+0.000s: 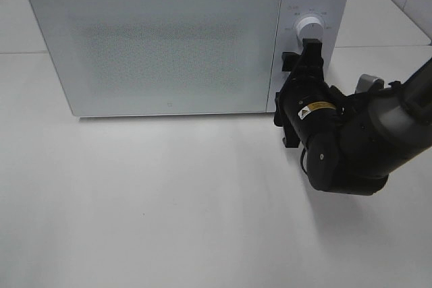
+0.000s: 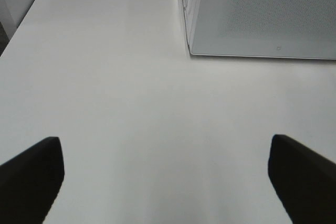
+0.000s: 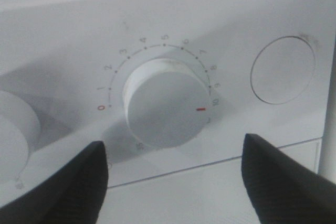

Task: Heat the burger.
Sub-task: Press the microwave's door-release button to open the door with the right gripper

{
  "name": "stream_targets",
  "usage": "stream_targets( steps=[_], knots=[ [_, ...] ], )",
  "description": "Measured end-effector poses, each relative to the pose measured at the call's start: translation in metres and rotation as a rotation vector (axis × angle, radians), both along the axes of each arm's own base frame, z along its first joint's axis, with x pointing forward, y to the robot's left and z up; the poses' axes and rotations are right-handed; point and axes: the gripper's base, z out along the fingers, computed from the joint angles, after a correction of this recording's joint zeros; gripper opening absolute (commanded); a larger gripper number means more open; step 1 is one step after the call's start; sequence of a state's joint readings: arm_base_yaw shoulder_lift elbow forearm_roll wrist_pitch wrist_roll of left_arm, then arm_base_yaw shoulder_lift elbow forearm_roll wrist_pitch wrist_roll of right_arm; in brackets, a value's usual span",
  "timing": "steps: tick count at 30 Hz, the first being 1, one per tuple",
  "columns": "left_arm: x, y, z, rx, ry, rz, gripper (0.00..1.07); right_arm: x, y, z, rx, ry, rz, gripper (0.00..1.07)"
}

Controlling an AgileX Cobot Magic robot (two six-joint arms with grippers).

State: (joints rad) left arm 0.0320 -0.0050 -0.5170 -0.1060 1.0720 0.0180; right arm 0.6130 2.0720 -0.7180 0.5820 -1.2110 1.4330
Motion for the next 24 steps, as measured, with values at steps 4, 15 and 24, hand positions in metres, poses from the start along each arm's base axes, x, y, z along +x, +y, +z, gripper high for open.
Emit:
stream_targets(
  steps=[4,15,24],
  knots=[
    [0.0,0.0,0.0,0.0,0.0,0.0,0.98,-0.007,-0.005,0.011,-0.053,-0.018,0.014,0.66],
    [0.0,0.0,0.0,0.0,0.0,0.0,0.98,-0.029,-0.01,0.025,-0.271,-0.061,0.166,0.66],
    [0.0,0.0,0.0,0.0,0.0,0.0,0.98,-0.042,-0.01,0.075,-0.603,-0.236,0.281,0.66]
  ],
)
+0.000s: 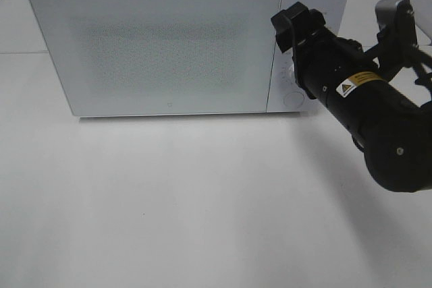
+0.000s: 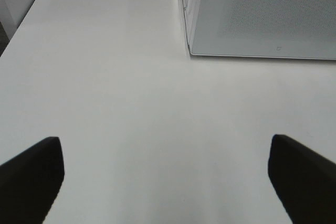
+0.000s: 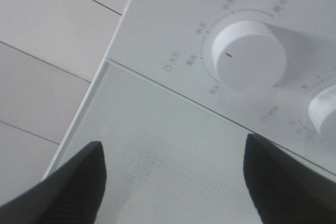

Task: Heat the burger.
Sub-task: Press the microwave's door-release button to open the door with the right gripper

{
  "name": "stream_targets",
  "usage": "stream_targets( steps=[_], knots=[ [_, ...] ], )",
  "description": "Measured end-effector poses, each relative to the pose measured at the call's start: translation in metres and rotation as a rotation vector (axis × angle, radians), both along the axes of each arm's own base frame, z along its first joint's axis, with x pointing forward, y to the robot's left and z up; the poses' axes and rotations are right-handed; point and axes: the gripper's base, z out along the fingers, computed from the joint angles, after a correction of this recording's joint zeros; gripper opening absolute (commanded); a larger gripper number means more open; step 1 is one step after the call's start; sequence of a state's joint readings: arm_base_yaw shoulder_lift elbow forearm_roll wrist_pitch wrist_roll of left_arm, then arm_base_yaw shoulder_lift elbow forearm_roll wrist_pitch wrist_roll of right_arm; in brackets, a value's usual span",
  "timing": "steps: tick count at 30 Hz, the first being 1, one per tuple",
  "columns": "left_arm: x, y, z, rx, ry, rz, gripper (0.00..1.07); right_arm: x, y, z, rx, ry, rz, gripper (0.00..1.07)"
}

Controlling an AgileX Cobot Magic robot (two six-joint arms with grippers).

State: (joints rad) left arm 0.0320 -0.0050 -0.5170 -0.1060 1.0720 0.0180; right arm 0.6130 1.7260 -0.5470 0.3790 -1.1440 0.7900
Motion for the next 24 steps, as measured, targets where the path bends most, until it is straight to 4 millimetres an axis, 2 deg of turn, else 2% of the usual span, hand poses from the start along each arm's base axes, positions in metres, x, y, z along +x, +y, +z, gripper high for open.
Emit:
stream_targets(
  steps=[1,2,4,6,7,8,9,11,12,13,14,15,20,22,24],
  knots=[
    [0.0,0.0,0.0,0.0,0.0,0.0,0.98,0.0,0.0,0.0,0.0,0.0,0.0,0.66],
    [0.0,0.0,0.0,0.0,0.0,0.0,0.98,-0.003,-0.001,0.007,-0.097,-0.009,0.022,0.66],
    [0.0,0.0,0.0,0.0,0.0,0.0,0.98,-0.004,-0.001,0.01,-0.146,-0.01,0.034,0.66],
    [0.0,0.0,0.0,0.0,0.0,0.0,0.98,-0.009,-0.001,0.016,-0.276,-0.004,0.074,0.66],
    [0.0,0.0,0.0,0.0,0.0,0.0,0.98,-0.009,-0.001,0.016,-0.276,-0.004,0.074,0.66],
    [0.0,0.0,0.0,0.0,0.0,0.0,0.98,-0.012,-0.002,0.019,-0.377,0.003,0.109,0.66],
    [0.0,0.0,0.0,0.0,0.0,0.0,0.98,-0.012,-0.002,0.019,-0.377,0.003,0.109,0.66],
    [0.0,0.0,0.0,0.0,0.0,0.0,0.98,-0.018,-0.003,0.025,-0.524,-0.001,0.163,0.66],
    [0.0,0.0,0.0,0.0,0.0,0.0,0.98,-0.018,-0.003,0.025,-0.524,-0.001,0.163,0.66],
    [0.0,0.0,0.0,0.0,0.0,0.0,0.98,-0.022,-0.004,0.029,-0.626,-0.008,0.206,0.66],
    [0.0,0.0,0.0,0.0,0.0,0.0,0.98,-0.022,-0.004,0.029,-0.626,-0.008,0.206,0.66],
    [0.0,0.0,0.0,0.0,0.0,0.0,0.98,-0.026,-0.005,0.033,-0.713,-0.02,0.247,0.66],
    [0.0,0.0,0.0,0.0,0.0,0.0,0.98,-0.036,-0.008,0.041,-0.85,-0.028,0.33,0.66],
    [0.0,0.0,0.0,0.0,0.0,0.0,0.98,-0.048,-0.011,0.048,-0.935,-0.014,0.415,0.66],
    [0.0,0.0,0.0,0.0,0.0,0.0,0.98,-0.051,-0.012,0.05,-0.949,-0.012,0.435,0.66]
  ],
)
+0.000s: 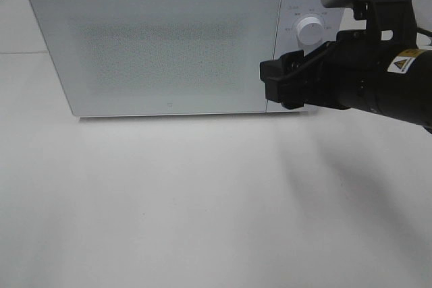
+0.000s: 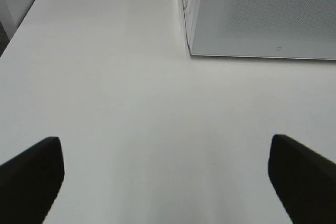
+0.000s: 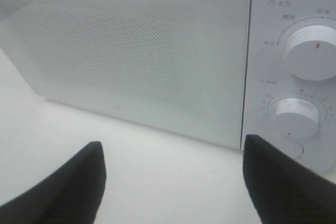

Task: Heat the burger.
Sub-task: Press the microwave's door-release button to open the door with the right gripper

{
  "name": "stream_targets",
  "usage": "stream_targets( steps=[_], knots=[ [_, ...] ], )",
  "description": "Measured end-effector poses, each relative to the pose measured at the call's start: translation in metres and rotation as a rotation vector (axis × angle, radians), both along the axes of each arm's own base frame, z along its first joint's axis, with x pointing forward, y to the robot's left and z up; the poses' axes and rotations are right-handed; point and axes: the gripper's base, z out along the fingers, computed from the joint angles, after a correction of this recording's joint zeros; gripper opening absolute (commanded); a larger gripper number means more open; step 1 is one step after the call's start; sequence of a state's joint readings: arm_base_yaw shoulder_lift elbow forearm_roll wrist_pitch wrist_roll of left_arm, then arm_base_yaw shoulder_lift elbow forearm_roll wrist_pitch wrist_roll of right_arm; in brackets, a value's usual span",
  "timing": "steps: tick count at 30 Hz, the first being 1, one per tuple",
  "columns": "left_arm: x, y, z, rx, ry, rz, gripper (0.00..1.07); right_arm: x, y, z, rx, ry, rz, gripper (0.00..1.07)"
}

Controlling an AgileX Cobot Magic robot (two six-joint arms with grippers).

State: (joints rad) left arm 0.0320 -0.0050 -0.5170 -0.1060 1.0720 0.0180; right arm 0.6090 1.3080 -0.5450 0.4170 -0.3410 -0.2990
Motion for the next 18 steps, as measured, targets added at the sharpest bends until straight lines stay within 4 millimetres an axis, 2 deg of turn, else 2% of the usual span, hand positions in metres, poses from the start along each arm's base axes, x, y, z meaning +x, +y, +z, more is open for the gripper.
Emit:
stream_targets(
  steps=[4,6,11,16,18],
  knots=[
    [0.0,0.0,0.0,0.0,0.0,0.0,0.98,-0.009,-0.004,0.005,-0.044,0.058,0.053,0.66],
    [0.0,0.0,0.0,0.0,0.0,0.0,0.98,-0.017,-0.012,0.017,-0.091,0.151,0.111,0.66],
    [0.0,0.0,0.0,0.0,0.0,0.0,0.98,-0.03,-0.019,0.029,-0.188,0.259,0.185,0.66],
    [0.0,0.0,0.0,0.0,0.0,0.0,0.98,-0.044,-0.033,0.043,-0.27,0.366,0.149,0.66],
    [0.0,0.0,0.0,0.0,0.0,0.0,0.98,-0.056,-0.044,0.049,-0.3,0.417,0.099,0.66]
  ],
)
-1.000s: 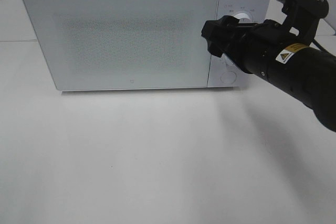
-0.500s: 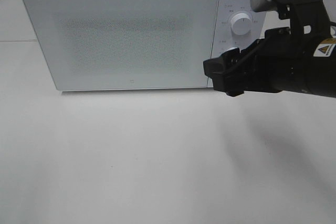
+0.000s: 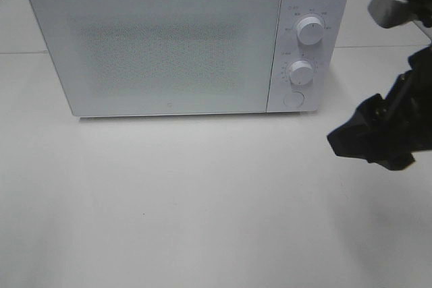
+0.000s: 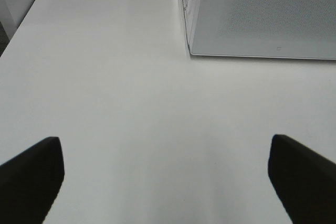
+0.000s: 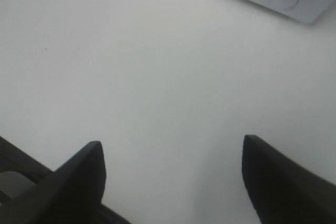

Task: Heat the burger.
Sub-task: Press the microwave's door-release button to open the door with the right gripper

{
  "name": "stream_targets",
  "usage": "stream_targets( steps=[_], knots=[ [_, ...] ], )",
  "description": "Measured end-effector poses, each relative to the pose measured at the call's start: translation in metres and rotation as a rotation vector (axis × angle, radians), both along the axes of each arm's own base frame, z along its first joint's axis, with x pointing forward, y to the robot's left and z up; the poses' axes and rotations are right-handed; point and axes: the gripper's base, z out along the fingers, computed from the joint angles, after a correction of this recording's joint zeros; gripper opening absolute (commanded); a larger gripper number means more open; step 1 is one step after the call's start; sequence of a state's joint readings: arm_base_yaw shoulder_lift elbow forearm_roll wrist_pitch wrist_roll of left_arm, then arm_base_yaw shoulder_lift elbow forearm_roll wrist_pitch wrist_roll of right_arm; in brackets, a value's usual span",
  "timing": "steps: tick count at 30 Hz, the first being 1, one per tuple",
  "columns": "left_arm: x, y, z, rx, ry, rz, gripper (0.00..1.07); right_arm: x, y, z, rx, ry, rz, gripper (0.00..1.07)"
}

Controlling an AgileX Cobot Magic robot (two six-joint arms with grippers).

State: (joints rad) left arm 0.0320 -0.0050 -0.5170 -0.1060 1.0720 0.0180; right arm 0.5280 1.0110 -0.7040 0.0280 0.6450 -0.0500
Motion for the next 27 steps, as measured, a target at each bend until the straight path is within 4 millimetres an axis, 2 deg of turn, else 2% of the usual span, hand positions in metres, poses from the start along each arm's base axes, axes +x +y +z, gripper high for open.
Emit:
stream_targets(
  steps=[3,5,7,8,10,11,14,15,19,23,27],
  knots=[
    [0.0,0.0,0.0,0.0,0.0,0.0,0.98,-0.003,-0.003,0.002,-0.01,0.008,-0.011,0.66],
    [0.0,0.0,0.0,0.0,0.0,0.0,0.98,-0.019,-0.013,0.011,-0.017,0.017,-0.025,0.67],
    [0.0,0.0,0.0,0.0,0.0,0.0,0.98,-0.022,-0.015,0.013,-0.012,0.009,-0.025,0.68],
    [0.0,0.0,0.0,0.0,0.0,0.0,0.98,-0.03,-0.019,0.019,0.011,-0.01,-0.026,0.72],
    [0.0,0.0,0.0,0.0,0.0,0.0,0.98,-0.035,-0.021,0.022,0.024,-0.018,-0.026,0.75],
    [0.0,0.0,0.0,0.0,0.0,0.0,0.98,-0.043,-0.025,0.026,0.041,-0.03,-0.026,0.81],
    [0.0,0.0,0.0,0.0,0.0,0.0,0.98,-0.047,-0.027,0.029,0.044,-0.036,-0.025,0.83],
    [0.0,0.0,0.0,0.0,0.0,0.0,0.98,-0.056,-0.032,0.032,0.048,-0.043,-0.024,0.84],
    [0.0,0.0,0.0,0.0,0.0,0.0,0.98,-0.081,-0.048,0.041,0.073,-0.098,-0.026,0.83],
    [0.0,0.0,0.0,0.0,0.0,0.0,0.98,-0.095,-0.059,0.046,0.098,-0.15,-0.058,0.82],
    [0.0,0.0,0.0,0.0,0.0,0.0,0.98,-0.114,-0.076,0.051,0.124,-0.219,-0.182,0.81]
  ],
)
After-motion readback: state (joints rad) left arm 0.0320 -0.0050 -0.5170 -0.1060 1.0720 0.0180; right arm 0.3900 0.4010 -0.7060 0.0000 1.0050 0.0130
